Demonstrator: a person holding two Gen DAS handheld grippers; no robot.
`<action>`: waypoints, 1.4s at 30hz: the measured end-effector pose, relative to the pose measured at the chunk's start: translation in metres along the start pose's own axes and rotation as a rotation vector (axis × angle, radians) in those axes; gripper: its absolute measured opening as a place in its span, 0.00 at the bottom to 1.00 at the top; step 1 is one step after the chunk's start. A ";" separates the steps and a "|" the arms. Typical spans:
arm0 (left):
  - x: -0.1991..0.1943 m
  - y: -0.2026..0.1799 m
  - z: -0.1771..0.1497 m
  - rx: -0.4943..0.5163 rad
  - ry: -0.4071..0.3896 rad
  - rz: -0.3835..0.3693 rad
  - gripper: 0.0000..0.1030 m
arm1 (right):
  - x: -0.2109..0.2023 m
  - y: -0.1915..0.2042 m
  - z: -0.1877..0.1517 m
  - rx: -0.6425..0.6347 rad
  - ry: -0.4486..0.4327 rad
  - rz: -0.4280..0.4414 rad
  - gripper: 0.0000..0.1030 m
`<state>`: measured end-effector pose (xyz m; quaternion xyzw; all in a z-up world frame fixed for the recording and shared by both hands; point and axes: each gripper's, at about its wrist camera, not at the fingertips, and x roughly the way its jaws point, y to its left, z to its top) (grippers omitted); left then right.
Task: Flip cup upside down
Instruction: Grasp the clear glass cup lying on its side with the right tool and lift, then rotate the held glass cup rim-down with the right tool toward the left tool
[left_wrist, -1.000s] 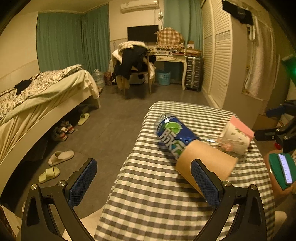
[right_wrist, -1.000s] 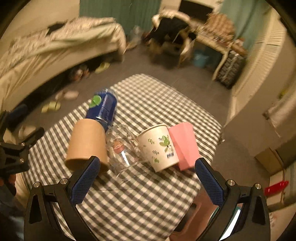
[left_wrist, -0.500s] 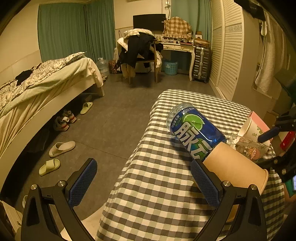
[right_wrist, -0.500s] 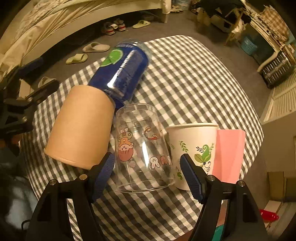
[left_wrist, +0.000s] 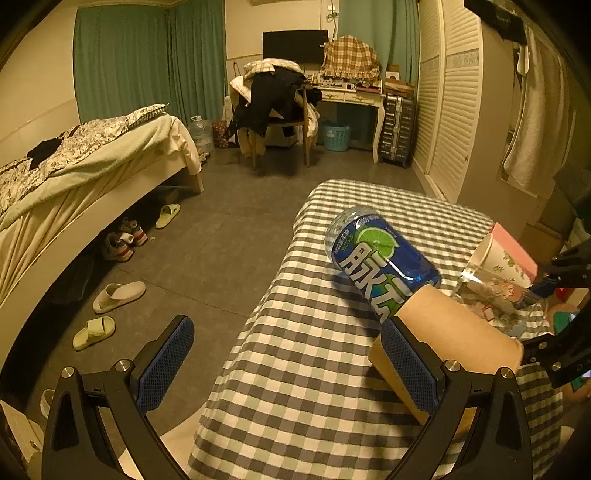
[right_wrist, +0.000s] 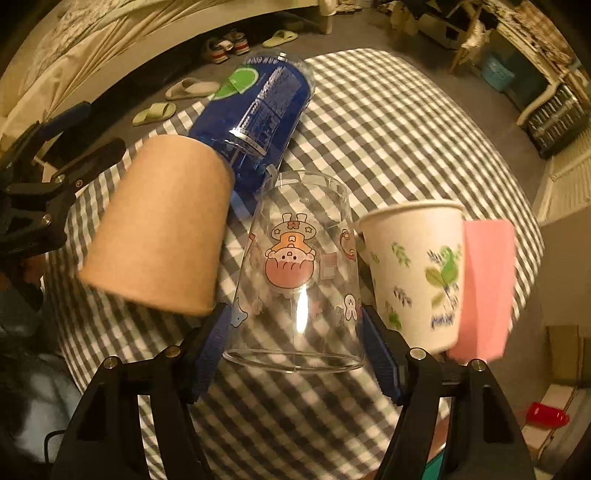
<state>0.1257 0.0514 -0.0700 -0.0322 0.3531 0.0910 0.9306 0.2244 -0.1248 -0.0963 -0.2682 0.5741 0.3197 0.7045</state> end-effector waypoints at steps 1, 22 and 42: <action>-0.005 0.001 -0.001 -0.002 -0.004 -0.004 1.00 | -0.008 0.001 -0.005 0.008 -0.006 -0.007 0.67; -0.076 0.044 -0.038 -0.042 -0.078 -0.158 1.00 | -0.048 0.120 -0.089 0.266 0.044 0.011 0.67; -0.069 0.003 -0.056 0.040 0.045 -0.127 1.00 | -0.080 0.116 -0.121 0.302 -0.182 -0.060 0.81</action>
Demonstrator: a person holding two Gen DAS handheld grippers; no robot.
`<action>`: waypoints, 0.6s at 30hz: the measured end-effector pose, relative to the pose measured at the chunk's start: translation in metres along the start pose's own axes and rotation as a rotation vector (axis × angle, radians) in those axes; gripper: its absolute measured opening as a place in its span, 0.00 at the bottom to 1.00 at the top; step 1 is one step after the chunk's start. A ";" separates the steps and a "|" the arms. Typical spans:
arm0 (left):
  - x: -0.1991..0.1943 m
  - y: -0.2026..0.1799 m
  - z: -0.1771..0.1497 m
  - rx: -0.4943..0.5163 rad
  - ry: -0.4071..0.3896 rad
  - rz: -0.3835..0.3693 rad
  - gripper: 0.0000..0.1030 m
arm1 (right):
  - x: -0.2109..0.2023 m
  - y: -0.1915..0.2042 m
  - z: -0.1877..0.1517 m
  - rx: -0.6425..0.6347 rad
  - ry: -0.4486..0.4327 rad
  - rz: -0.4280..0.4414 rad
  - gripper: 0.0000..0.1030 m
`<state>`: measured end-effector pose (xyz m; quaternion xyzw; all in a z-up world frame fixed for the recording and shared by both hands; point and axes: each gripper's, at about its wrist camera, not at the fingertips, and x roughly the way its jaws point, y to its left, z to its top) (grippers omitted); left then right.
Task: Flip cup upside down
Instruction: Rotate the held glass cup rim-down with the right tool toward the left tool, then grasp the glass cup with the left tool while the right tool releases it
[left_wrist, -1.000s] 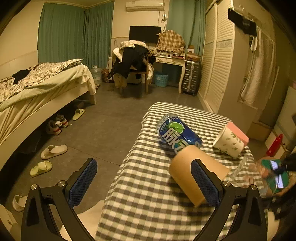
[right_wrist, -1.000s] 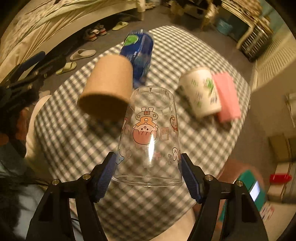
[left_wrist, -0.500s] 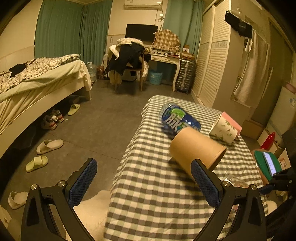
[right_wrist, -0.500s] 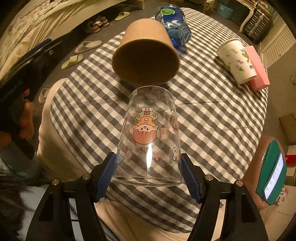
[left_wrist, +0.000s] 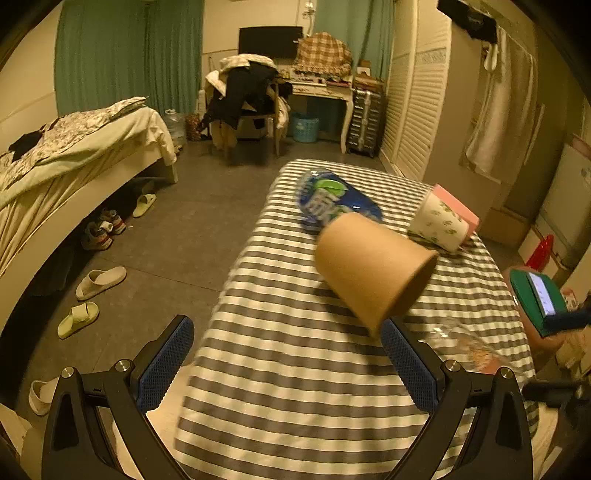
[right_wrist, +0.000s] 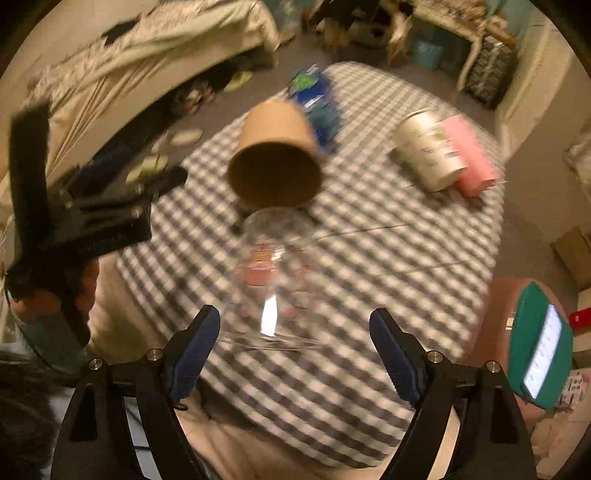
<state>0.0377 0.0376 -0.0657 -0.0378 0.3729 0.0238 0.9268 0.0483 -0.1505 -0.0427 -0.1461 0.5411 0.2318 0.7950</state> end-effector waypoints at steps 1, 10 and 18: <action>0.000 -0.006 0.002 0.005 0.009 -0.010 1.00 | -0.006 -0.004 -0.002 0.010 -0.025 -0.026 0.81; 0.023 -0.063 0.031 -0.025 0.269 -0.197 1.00 | -0.022 -0.055 -0.030 0.048 -0.173 -0.142 0.82; 0.059 -0.099 0.018 -0.015 0.473 -0.183 1.00 | -0.009 -0.083 -0.057 0.105 -0.219 -0.037 0.81</action>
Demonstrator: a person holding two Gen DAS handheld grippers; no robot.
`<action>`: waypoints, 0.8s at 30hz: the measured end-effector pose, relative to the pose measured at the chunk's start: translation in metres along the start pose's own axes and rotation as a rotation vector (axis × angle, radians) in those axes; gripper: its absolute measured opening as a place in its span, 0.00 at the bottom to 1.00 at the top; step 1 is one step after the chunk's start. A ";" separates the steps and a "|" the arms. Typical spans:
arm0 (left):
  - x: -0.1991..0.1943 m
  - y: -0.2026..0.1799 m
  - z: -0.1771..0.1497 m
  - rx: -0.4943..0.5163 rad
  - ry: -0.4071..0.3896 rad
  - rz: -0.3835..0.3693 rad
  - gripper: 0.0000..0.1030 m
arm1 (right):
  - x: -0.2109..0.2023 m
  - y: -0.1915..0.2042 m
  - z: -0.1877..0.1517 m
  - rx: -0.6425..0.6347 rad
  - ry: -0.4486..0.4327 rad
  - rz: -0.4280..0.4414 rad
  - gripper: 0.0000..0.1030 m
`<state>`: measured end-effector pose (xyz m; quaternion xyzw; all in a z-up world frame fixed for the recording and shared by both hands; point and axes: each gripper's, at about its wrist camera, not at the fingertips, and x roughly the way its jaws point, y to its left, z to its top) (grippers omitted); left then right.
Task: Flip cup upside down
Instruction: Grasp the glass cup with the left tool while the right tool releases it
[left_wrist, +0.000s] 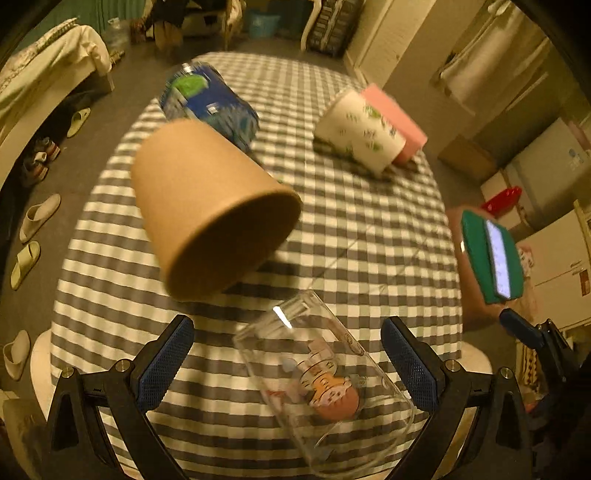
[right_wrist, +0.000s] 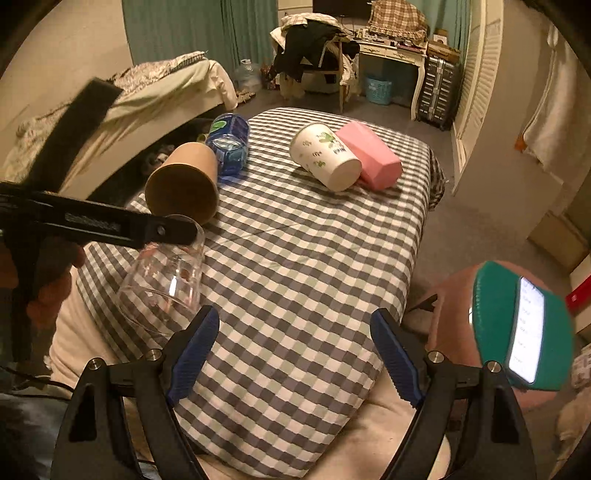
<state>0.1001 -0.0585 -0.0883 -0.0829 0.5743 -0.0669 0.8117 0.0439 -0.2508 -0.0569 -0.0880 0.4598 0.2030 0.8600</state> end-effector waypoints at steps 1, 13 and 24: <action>0.005 -0.001 -0.001 0.004 0.007 0.006 1.00 | 0.001 -0.005 -0.003 0.013 -0.001 0.009 0.81; 0.019 -0.016 0.000 0.085 0.061 0.014 0.73 | 0.006 -0.036 -0.018 0.103 -0.007 0.031 0.81; -0.034 -0.040 0.008 0.206 -0.236 0.081 0.68 | -0.003 -0.030 -0.011 0.116 -0.050 0.007 0.81</action>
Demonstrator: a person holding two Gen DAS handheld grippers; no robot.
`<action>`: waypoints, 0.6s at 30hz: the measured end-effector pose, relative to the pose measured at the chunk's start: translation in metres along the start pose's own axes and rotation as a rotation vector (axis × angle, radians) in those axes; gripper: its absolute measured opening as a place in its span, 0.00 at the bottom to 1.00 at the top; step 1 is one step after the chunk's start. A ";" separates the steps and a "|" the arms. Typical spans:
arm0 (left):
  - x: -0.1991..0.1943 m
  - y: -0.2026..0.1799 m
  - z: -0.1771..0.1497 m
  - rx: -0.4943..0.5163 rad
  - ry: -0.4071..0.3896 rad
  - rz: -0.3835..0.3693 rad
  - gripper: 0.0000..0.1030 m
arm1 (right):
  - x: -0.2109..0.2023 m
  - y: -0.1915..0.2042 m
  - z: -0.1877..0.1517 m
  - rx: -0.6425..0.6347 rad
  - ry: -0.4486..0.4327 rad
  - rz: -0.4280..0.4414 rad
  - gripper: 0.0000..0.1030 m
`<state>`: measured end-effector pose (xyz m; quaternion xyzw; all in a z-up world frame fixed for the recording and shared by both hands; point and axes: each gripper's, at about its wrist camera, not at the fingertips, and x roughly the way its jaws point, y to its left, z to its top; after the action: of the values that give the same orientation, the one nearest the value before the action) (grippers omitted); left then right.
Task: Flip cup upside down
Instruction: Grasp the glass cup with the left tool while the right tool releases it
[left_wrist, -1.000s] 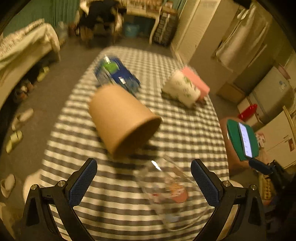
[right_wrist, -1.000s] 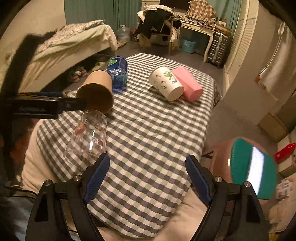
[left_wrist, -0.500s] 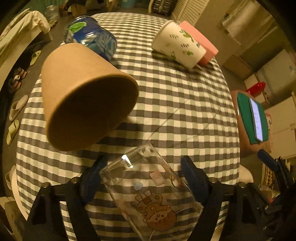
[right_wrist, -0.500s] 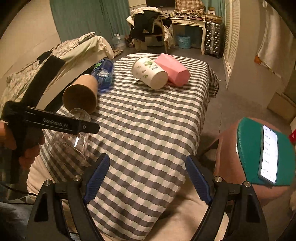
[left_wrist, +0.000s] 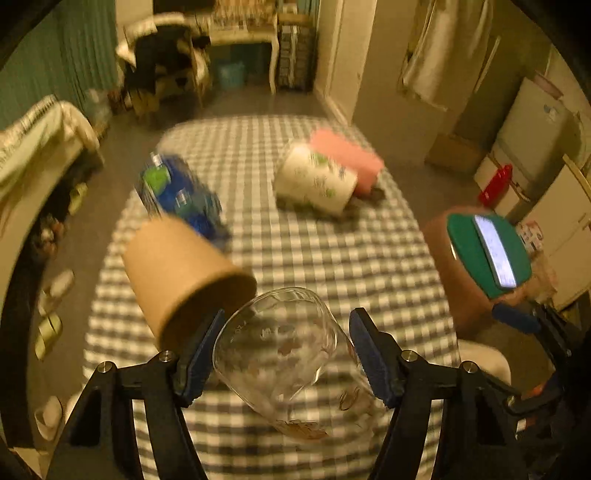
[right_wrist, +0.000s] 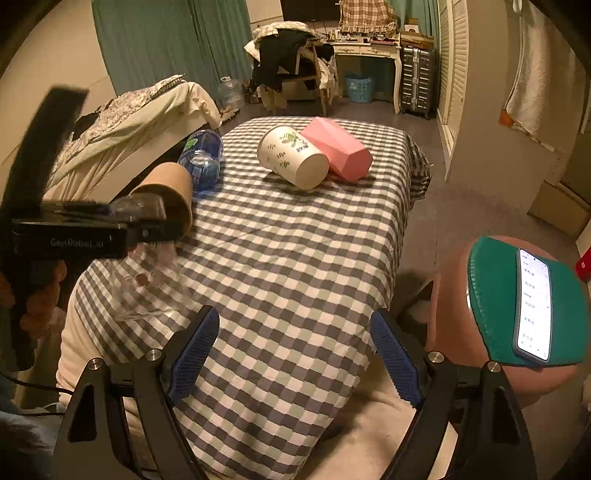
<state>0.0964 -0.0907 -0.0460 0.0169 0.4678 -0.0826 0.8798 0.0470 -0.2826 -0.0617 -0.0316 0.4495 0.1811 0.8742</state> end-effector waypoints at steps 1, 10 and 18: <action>0.000 -0.002 0.002 0.004 -0.018 0.010 0.68 | -0.001 0.001 0.000 0.001 -0.002 -0.005 0.81; 0.016 -0.018 -0.012 0.058 -0.043 0.011 0.63 | 0.001 0.004 -0.002 0.010 0.014 -0.037 0.81; 0.008 -0.016 -0.001 0.056 -0.097 0.015 0.63 | 0.005 0.001 -0.002 0.031 0.025 -0.045 0.81</action>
<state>0.0974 -0.1072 -0.0530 0.0411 0.4219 -0.0899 0.9012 0.0479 -0.2811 -0.0669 -0.0305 0.4623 0.1539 0.8727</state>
